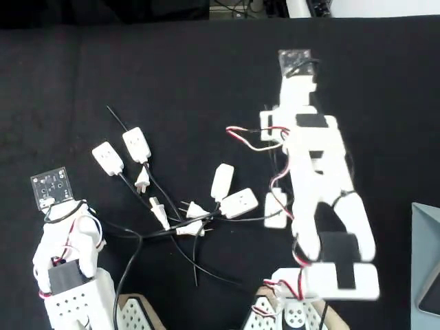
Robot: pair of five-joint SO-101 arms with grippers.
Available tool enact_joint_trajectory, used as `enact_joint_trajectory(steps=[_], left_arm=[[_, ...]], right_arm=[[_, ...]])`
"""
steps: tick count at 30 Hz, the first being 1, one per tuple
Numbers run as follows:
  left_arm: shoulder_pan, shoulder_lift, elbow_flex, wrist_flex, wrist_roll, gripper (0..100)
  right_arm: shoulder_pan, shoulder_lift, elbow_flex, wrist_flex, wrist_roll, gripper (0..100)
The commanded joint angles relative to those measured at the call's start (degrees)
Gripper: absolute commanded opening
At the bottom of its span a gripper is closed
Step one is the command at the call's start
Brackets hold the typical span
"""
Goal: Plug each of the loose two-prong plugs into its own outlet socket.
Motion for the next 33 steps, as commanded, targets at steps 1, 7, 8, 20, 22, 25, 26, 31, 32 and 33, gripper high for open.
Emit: enact_joint_trajectory(steps=[1, 7, 8, 20, 22, 25, 26, 31, 32, 33], left_arm=[[-0.6, -0.2, -0.3, -1.1, -0.4, 3], [-0.6, -0.2, -0.3, -1.1, -0.4, 3], [-0.6, -0.2, -0.3, -1.1, -0.4, 3], [-0.6, -0.2, -0.3, -1.1, -0.4, 3], [-0.6, -0.2, -0.3, -1.1, -0.4, 3], [-0.6, -0.2, -0.3, -1.1, -0.4, 3], [-0.6, -0.2, -0.3, -1.1, -0.4, 3], [-0.6, -0.2, -0.3, -1.1, -0.4, 3], [-0.6, -0.2, -0.3, -1.1, -0.4, 3], [-0.6, -0.2, -0.3, -1.1, -0.4, 3]], right_arm=[[0.9, -9.0, 2.1, 0.4, -6.2, 1.1], [0.6, -16.4, 2.9, 0.4, -12.1, 1.2], [0.6, -17.4, 2.9, 0.5, -12.9, 1.2], [-5.9, -33.1, -0.1, 12.7, -21.3, 1.2], [-7.6, -35.8, -0.5, 13.5, -22.9, 1.3], [-10.0, -38.7, -0.2, 13.8, -25.5, 1.3], [-10.5, -39.3, -0.1, 13.8, -26.7, 1.3], [-11.7, -39.3, 0.4, 13.8, -35.8, 1.4], [-11.7, -39.3, 1.0, 13.7, -38.1, 1.4], [-11.6, -39.2, 1.8, 13.7, -40.4, 1.4]])
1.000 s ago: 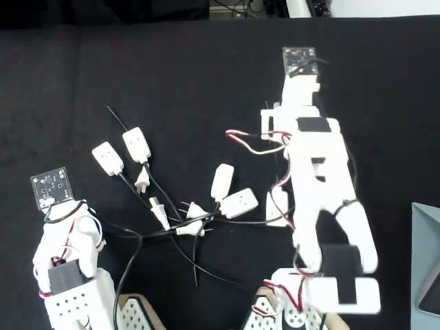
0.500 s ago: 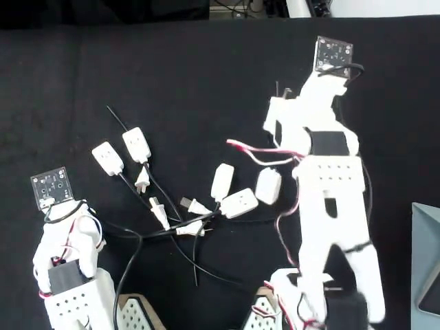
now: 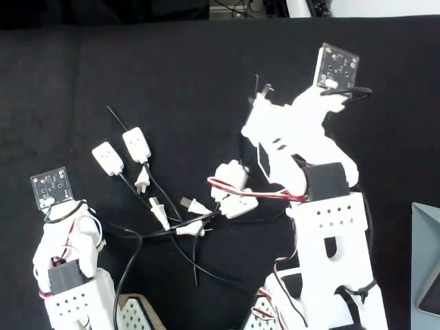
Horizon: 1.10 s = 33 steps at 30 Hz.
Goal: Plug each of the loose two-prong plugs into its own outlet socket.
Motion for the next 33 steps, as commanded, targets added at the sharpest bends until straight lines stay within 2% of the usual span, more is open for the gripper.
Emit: enact_joint_trajectory(steps=[1, 4, 7, 12, 20, 26, 29, 33], left_arm=[[-0.6, -0.2, -0.3, -1.1, -0.4, 3], [-0.6, -0.2, -0.3, -1.1, -0.4, 3], [-0.6, -0.2, -0.2, -1.1, -0.4, 3], [-0.6, -0.2, -0.2, -1.1, -0.4, 3], [-0.6, -0.2, -0.2, -1.1, -0.4, 3], [-0.6, -0.2, -0.2, -1.1, -0.4, 3], [-0.6, -0.2, -0.2, -1.1, -0.4, 3], [-0.6, -0.2, -0.2, -1.1, -0.4, 3]], right_arm=[[-0.6, -1.3, -0.1, -0.2, -10.1, 1.4], [-0.4, -1.3, 4.3, -0.2, -14.4, 1.4], [-0.2, -1.5, 9.2, 0.2, -15.5, 1.4], [6.5, -1.5, 14.8, -0.2, -14.6, 1.4], [16.1, -1.5, 23.8, 0.2, 2.0, 1.5], [19.8, -1.5, 26.2, 0.3, 12.3, 1.7], [20.5, -1.5, 26.1, 1.8, 15.7, 10.3], [20.4, -1.4, 24.9, 7.6, 18.1, 34.5]])
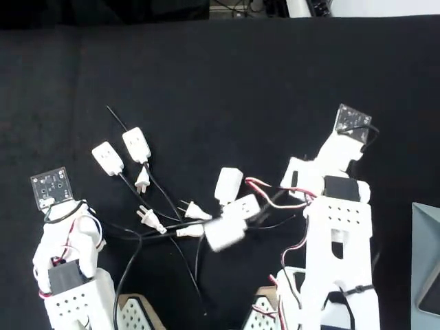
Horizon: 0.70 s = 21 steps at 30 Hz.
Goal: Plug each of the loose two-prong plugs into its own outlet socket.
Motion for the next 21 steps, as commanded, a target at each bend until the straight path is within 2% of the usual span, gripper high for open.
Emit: enact_joint_trajectory(steps=[1, 3, 7, 14, 21], left_arm=[[-0.6, -0.2, -0.2, -1.1, -0.4, 3], [-0.6, -0.2, -0.2, -1.1, -0.4, 3], [-0.6, -0.2, -0.2, -1.1, -0.4, 3], [-0.6, -0.2, -0.2, -1.1, -0.4, 3], [-0.6, -0.2, -0.2, -1.1, -0.4, 3]], right_arm=[[0.6, -0.8, -2.2, 6.9, 4.2, 39.1], [0.8, -0.7, -4.3, 10.8, 8.2, 43.3], [1.0, -0.7, -7.7, 15.6, 15.7, 40.4], [2.8, -0.7, -9.7, 15.6, 37.0, 30.0], [4.4, -0.6, -9.8, 15.6, 55.4, 29.0]])
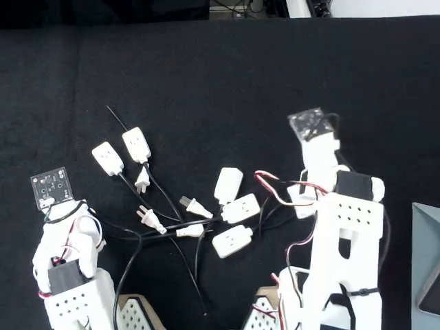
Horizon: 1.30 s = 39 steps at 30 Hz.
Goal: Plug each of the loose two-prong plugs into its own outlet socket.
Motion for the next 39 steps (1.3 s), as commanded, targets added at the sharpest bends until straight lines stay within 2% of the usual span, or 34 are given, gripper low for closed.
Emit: enact_joint_trajectory(steps=[1, 6, 14, 20, 27, 35, 39], left_arm=[[-0.6, -0.2, -0.2, -1.1, -0.4, 3], [-0.6, -0.2, -0.2, -1.1, -0.4, 3], [-0.6, -0.2, -0.2, -1.1, -0.4, 3], [-0.6, -0.2, -0.3, -1.1, -0.4, 3], [-0.6, -0.2, 0.0, -2.8, -0.4, 3], [-0.6, -0.2, 0.0, -3.0, -0.4, 3], [-0.6, -0.2, 0.0, -3.0, -0.4, 3]], right_arm=[[0.8, -0.6, -3.0, 0.4, 11.2, 29.0], [0.4, -0.5, -2.9, 0.3, 17.8, 29.1], [-1.5, 10.7, -5.1, -3.1, 18.2, 29.0], [-1.4, 19.9, -15.5, 1.5, 18.6, 29.3], [0.4, 25.2, -18.0, 1.8, 28.7, 29.3], [1.7, 29.7, -15.6, -9.8, 37.0, 28.9], [3.3, 32.2, -15.9, -12.4, 41.0, 28.9]])
